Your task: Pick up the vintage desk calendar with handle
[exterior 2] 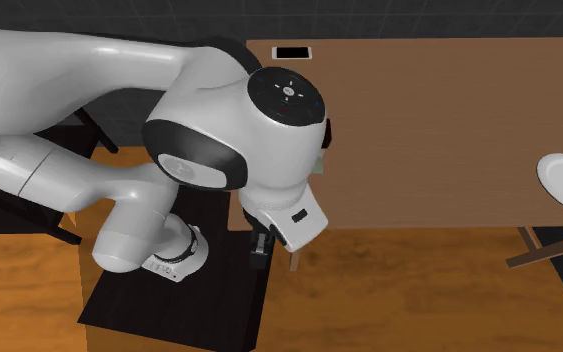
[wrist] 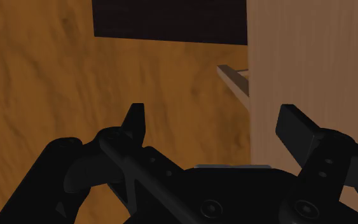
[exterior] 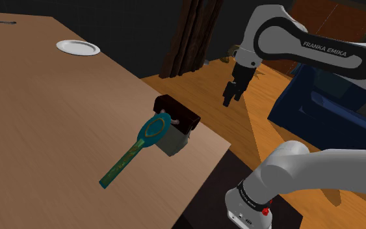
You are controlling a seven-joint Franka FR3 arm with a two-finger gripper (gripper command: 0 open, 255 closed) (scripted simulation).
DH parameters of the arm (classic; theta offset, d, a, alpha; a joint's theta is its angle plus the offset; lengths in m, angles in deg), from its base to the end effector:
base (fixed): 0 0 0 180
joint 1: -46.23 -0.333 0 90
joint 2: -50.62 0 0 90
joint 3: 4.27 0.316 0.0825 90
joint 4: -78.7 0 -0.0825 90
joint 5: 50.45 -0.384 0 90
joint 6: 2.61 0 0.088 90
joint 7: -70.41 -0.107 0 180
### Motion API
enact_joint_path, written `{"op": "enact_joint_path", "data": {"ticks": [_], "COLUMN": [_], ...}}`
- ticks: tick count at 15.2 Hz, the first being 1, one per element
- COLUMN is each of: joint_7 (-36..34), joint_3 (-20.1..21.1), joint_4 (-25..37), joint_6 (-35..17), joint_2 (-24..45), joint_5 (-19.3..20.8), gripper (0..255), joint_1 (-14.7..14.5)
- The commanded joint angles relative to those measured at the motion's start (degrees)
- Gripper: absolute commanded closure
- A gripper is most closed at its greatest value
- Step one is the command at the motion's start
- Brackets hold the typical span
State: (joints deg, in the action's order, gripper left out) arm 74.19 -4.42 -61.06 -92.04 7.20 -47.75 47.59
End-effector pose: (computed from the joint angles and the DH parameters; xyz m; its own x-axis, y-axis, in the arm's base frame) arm 0.3077 -0.0134 0.5421 0.9916 0.0402 -0.1230 0.0451 -0.9983 0.0370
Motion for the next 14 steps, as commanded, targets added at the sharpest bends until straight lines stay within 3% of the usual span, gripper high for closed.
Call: {"op": "enact_joint_path", "data": {"ticks": [1,14], "joint_7": [0.00,-11.58], "joint_3": [0.00,11.73], "joint_4": [0.00,4.34], "joint_6": [0.00,0.29], "joint_2": [0.00,0.96], "joint_5": [0.00,-15.30], "gripper": [0,0], "joint_1": [0.00,-8.52]}}
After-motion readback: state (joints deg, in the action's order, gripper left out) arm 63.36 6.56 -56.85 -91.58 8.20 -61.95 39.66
